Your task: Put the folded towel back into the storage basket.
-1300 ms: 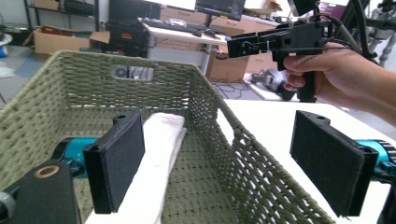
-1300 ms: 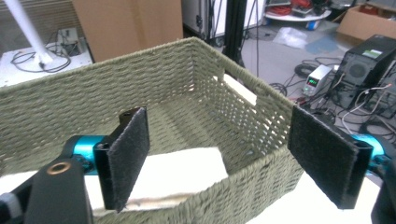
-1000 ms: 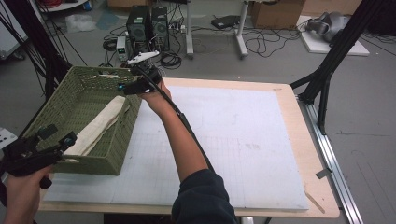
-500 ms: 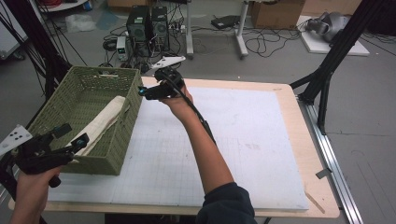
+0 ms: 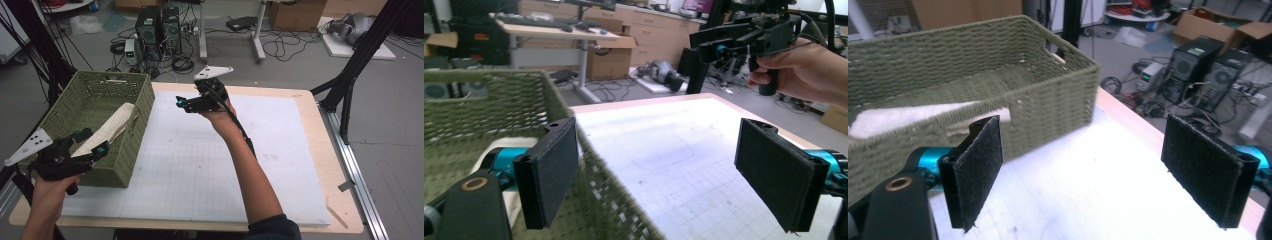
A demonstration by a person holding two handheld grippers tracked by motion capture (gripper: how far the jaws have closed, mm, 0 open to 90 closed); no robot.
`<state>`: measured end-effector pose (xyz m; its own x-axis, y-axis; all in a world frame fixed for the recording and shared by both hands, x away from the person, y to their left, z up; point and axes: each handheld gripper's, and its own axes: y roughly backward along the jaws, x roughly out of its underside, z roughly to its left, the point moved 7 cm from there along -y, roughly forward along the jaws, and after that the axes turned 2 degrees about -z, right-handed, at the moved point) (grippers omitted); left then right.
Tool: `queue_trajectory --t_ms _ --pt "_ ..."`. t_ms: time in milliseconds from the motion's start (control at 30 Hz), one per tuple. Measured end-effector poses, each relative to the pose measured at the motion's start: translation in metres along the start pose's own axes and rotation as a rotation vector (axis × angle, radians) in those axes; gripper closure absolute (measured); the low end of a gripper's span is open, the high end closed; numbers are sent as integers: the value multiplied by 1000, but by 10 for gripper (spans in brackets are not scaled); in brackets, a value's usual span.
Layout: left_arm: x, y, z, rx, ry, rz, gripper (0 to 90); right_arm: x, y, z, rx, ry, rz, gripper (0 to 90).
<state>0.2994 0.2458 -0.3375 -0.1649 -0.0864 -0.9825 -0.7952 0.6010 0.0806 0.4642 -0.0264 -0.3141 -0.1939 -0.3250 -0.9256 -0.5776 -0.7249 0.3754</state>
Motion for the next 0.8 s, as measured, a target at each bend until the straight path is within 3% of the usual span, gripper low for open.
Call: queue_trajectory --t_ms 300,467,800 --pt "0 -26 -23 77 -21 14 183 25 51 -17 60 -21 -8 157" --pt "1 -40 -34 135 12 17 183 37 78 -28 96 -34 -10 158" --pt "9 -69 -57 211 -23 54 184 66 127 -42 169 -73 -14 158"
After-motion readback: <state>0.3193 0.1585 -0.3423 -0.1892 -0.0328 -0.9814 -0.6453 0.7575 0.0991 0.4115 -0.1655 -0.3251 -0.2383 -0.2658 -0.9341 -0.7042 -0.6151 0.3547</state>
